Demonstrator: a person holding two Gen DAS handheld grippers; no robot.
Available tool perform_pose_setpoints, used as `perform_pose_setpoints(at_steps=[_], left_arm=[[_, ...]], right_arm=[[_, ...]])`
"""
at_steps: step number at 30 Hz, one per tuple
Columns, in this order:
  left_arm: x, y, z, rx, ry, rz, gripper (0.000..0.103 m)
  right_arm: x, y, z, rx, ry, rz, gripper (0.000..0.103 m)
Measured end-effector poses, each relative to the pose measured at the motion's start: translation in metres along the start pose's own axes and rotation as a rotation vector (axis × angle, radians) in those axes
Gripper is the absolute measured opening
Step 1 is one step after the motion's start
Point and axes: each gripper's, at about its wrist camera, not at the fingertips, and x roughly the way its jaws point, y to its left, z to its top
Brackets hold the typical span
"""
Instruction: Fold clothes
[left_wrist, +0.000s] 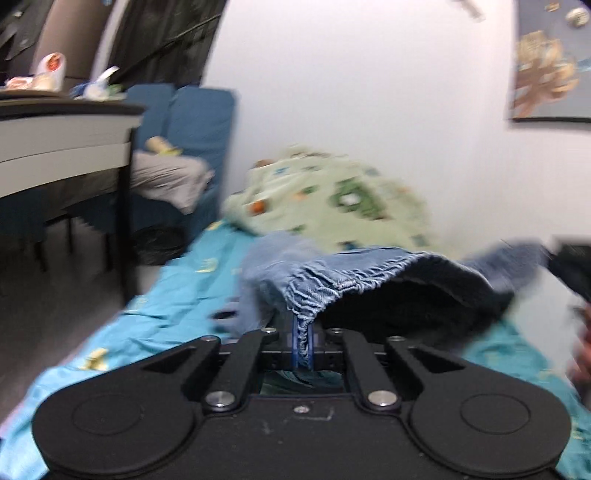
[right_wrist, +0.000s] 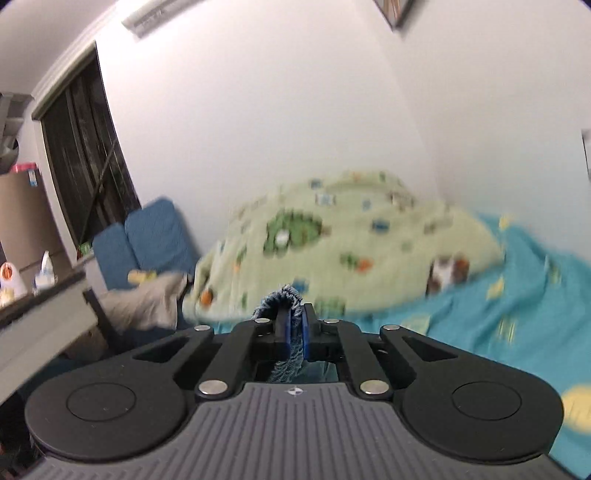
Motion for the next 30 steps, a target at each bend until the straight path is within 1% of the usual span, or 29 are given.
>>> perform_pose_setpoints(at_steps=[3, 5, 6, 9, 12, 15, 17, 20, 23, 25, 28, 29, 30], left_arm=[[-0.019, -0.049, -0.011, 0.038, -0.02, -0.112, 0.004], [-0.023, -0.084, -0.017, 0.067, -0.03, -0.184, 0.005], [-0.022, -0.102, -0.02, 0.083, -0.035, -0.22, 0.005], [-0.005, -0.153, -0.032, 0.155, -0.037, -0.299, 0.006], [0.036, -0.199, -0.052, 0.206, 0.009, -0.361, 0.006], [0.091, -0.241, -0.078, 0.24, 0.083, -0.415, 0.008], [0.127, -0.263, -0.099, 0.253, 0.14, -0.442, 0.009], [0.177, -0.293, -0.13, 0.267, 0.229, -0.477, 0.01], [0.214, -0.306, -0.155, 0.274, 0.299, -0.508, 0.01], [0.226, -0.31, -0.164, 0.277, 0.315, -0.531, 0.012], [0.228, -0.308, -0.161, 0.284, 0.323, -0.566, 0.017], [0.227, -0.306, -0.158, 0.286, 0.329, -0.578, 0.02], [0.227, -0.305, -0.155, 0.288, 0.334, -0.589, 0.021]], right_arm=[[0.009, -0.019, 0.05, -0.003, -0.039, 0.004, 0.005], [0.016, -0.035, 0.079, -0.001, -0.051, 0.007, 0.005], [0.022, -0.043, 0.089, -0.015, -0.054, 0.002, 0.005], [0.038, -0.069, 0.114, -0.062, -0.059, -0.018, 0.005], [0.06, -0.109, 0.12, -0.088, -0.04, -0.059, 0.004], [0.092, -0.16, 0.109, -0.104, 0.006, -0.113, 0.004], [0.117, -0.198, 0.094, -0.112, 0.045, -0.15, 0.004], [0.153, -0.244, 0.058, -0.136, 0.118, -0.203, 0.004], [0.185, -0.28, 0.02, -0.171, 0.186, -0.246, 0.005], [0.2, -0.294, -0.002, -0.186, 0.223, -0.271, 0.005], [0.212, -0.311, -0.018, -0.147, 0.251, -0.278, 0.006], [0.211, -0.313, -0.019, -0.14, 0.252, -0.278, 0.008], [0.206, -0.316, -0.009, -0.132, 0.249, -0.277, 0.01]])
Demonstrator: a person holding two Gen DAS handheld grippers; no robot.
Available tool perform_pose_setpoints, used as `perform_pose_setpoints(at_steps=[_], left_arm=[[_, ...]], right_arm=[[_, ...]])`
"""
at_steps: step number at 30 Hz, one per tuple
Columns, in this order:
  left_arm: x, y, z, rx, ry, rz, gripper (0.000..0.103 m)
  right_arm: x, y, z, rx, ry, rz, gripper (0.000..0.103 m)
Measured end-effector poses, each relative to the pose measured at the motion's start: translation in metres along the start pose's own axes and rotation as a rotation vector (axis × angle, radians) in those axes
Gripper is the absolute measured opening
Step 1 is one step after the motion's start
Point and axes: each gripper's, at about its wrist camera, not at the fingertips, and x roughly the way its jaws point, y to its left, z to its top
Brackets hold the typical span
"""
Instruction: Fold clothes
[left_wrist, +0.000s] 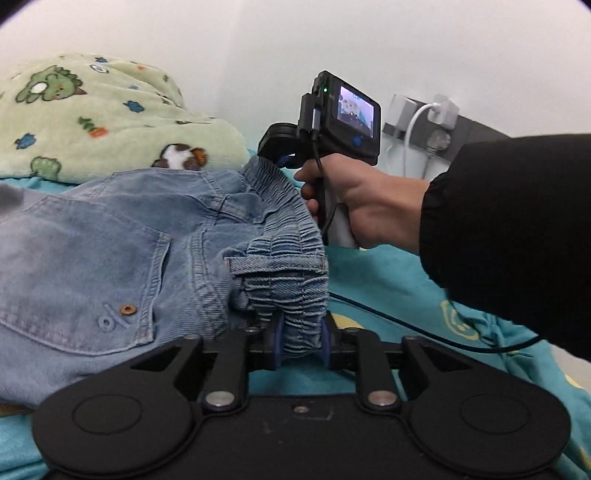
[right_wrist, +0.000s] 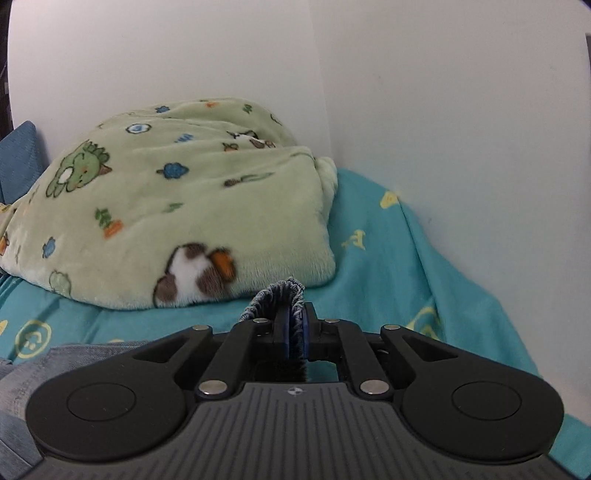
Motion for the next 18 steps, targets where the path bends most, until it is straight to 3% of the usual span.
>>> perform_pose_setpoints(at_steps=[1, 4, 8, 14, 18], left_arm=[[-0.004, 0.002, 0.003, 0.002, 0.005, -0.013, 0.021], [-0.035, 0.008, 0.011, 0.025, 0.015, -0.045, 0.028], [-0.094, 0.004, 0.008, 0.079, 0.016, -0.05, 0.046], [-0.187, 0.011, -0.002, 0.149, -0.041, -0.015, 0.051], [-0.236, 0.025, -0.007, 0.112, -0.079, 0.045, 0.054]], right_arm=[[-0.007, 0.0, 0.004, 0.002, 0.001, -0.009, 0.013], [-0.027, 0.004, 0.013, -0.021, 0.019, -0.06, 0.047], [-0.072, 0.016, 0.018, -0.05, 0.033, -0.111, 0.047], [-0.161, 0.048, 0.022, -0.093, -0.025, -0.126, 0.051], [-0.214, 0.068, 0.016, -0.003, -0.075, -0.08, 0.051]])
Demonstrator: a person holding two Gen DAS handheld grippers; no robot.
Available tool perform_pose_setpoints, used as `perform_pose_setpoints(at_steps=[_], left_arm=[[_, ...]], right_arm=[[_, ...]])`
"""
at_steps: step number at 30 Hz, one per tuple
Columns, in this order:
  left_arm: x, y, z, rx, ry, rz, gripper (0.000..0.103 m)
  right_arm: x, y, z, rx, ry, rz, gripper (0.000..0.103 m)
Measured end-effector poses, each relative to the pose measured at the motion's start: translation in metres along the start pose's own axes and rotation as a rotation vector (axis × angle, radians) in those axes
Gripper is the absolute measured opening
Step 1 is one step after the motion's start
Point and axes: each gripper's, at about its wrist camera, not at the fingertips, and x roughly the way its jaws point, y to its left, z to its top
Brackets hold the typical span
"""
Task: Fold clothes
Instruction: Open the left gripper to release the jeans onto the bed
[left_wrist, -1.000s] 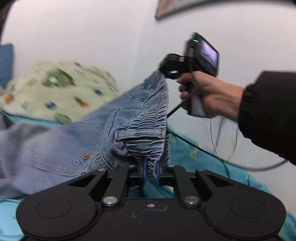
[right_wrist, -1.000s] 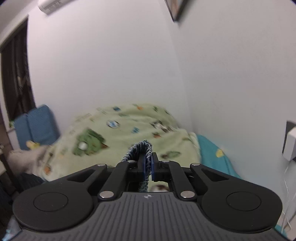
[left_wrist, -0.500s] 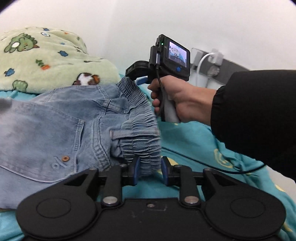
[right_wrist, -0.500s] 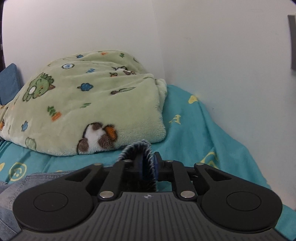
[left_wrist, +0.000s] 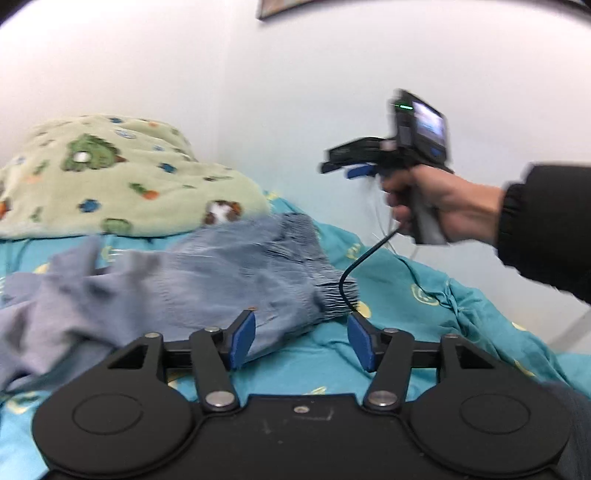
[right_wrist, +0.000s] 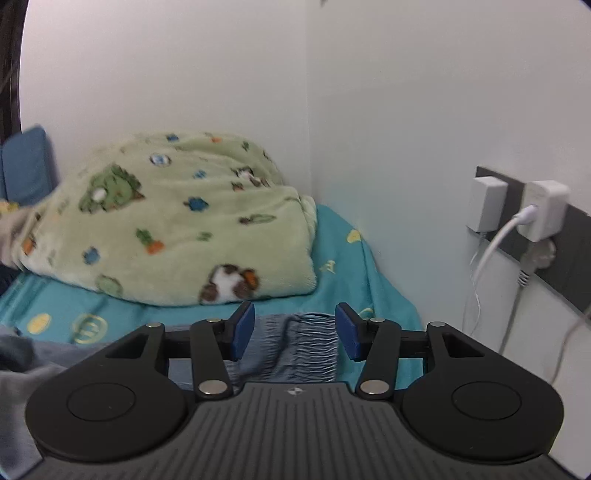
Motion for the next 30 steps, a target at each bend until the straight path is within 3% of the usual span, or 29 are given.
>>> perform_pose_setpoints(at_steps=[4, 8, 12, 15, 19, 22, 24, 26, 27, 30], left_arm=[[-0.024, 0.028, 0.005, -0.054, -0.005, 0.098, 0.054], [-0.036, 0.063, 0.015, -0.117, 0.002, 0.201, 0.054], [-0.04, 0.111, 0.023, -0.211, 0.016, 0.292, 0.054], [-0.042, 0.142, 0.022, -0.263, -0.014, 0.343, 0.054], [-0.041, 0.173, 0.012, -0.34, -0.028, 0.371, 0.054], [-0.034, 0.193, 0.006, -0.401, -0.028, 0.383, 0.054], [-0.027, 0.205, 0.003, -0.422, -0.017, 0.394, 0.054], [-0.022, 0.214, -0.001, -0.434, -0.008, 0.414, 0.054], [-0.021, 0.219, -0.003, -0.443, -0.006, 0.431, 0.054], [-0.022, 0.229, -0.005, -0.496, -0.005, 0.447, 0.054]], right_arm=[[-0.043, 0.028, -0.015, 0.165, 0.004, 0.06, 0.052], [-0.062, 0.056, -0.049, 0.367, 0.091, 0.051, 0.06], [-0.053, 0.069, -0.089, 0.551, 0.221, 0.059, 0.069], [-0.039, 0.068, -0.117, 0.619, 0.284, 0.055, 0.072], [-0.019, 0.054, -0.153, 0.743, 0.387, 0.01, 0.072], [-0.006, 0.053, -0.161, 0.808, 0.391, 0.017, 0.072], [0.004, 0.057, -0.157, 0.779, 0.37, -0.015, 0.064], [0.006, 0.059, -0.151, 0.741, 0.337, -0.048, 0.023], [0.004, 0.06, -0.147, 0.72, 0.315, -0.061, 0.015], [-0.002, 0.061, -0.136, 0.655, 0.25, -0.099, 0.012]])
